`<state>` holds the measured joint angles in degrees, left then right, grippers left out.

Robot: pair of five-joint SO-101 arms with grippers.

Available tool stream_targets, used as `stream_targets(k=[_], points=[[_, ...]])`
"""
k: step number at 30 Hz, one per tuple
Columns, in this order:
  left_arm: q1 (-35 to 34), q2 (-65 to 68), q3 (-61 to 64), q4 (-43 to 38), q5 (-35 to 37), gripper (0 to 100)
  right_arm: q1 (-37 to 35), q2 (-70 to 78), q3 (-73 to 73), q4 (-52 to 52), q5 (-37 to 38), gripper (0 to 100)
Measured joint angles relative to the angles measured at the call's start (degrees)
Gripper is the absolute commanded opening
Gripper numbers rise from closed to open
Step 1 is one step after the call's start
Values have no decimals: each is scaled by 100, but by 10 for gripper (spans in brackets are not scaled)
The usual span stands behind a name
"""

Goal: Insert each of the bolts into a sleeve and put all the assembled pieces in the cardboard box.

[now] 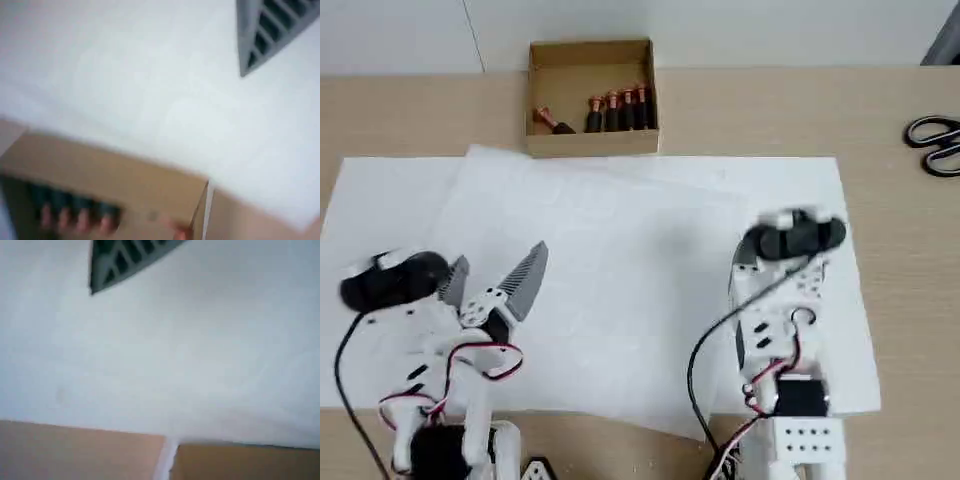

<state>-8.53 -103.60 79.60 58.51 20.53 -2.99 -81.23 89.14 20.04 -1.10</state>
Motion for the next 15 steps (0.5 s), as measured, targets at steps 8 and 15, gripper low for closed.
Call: stream_targets(k=[8,15], points=[[0,0,809,-18,0,376,-9,-1319,721,325,0,268],[0,9,1380,-18,0,376,-9,-1521,721,1653,0,268]])
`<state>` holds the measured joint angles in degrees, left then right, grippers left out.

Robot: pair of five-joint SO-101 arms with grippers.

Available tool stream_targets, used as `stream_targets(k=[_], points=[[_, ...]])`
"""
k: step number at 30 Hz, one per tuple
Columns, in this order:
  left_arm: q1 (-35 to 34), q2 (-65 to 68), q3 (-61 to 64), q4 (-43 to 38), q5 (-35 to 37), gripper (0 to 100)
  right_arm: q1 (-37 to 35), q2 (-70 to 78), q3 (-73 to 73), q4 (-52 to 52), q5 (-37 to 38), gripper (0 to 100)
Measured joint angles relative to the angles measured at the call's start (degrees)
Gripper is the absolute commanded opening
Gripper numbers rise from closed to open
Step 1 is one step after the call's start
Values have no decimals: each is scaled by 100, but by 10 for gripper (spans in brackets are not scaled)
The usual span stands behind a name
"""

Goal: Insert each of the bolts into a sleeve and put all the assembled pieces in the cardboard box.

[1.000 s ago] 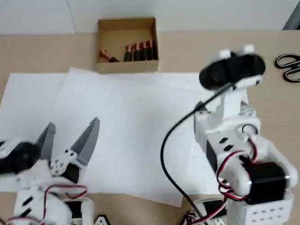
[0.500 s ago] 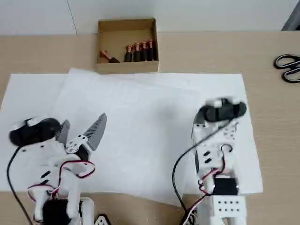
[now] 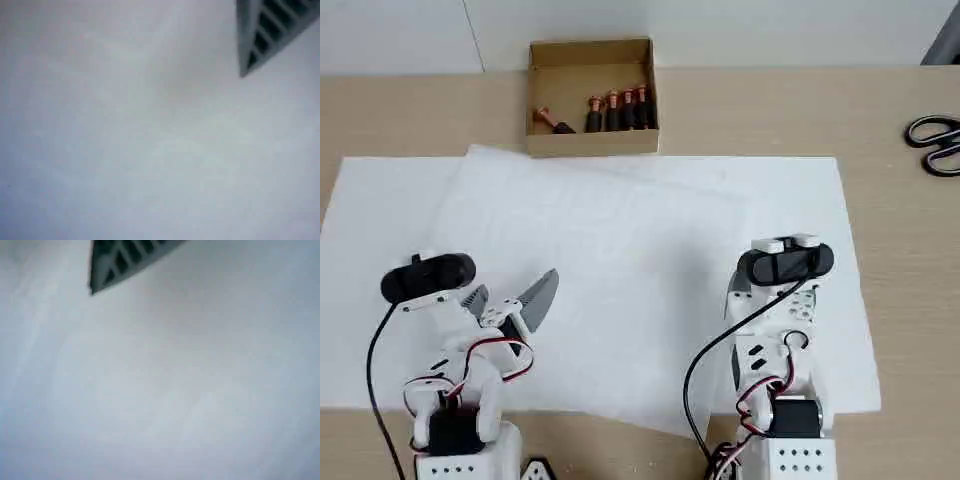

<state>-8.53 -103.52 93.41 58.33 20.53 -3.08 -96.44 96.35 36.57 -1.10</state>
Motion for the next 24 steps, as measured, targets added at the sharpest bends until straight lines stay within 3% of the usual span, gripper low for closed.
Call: stream_targets(k=[7,24], points=[[0,0,167,0,0,376,0,-44,0,738,0,268],[0,0,167,0,0,376,0,-44,0,782,0,268]])
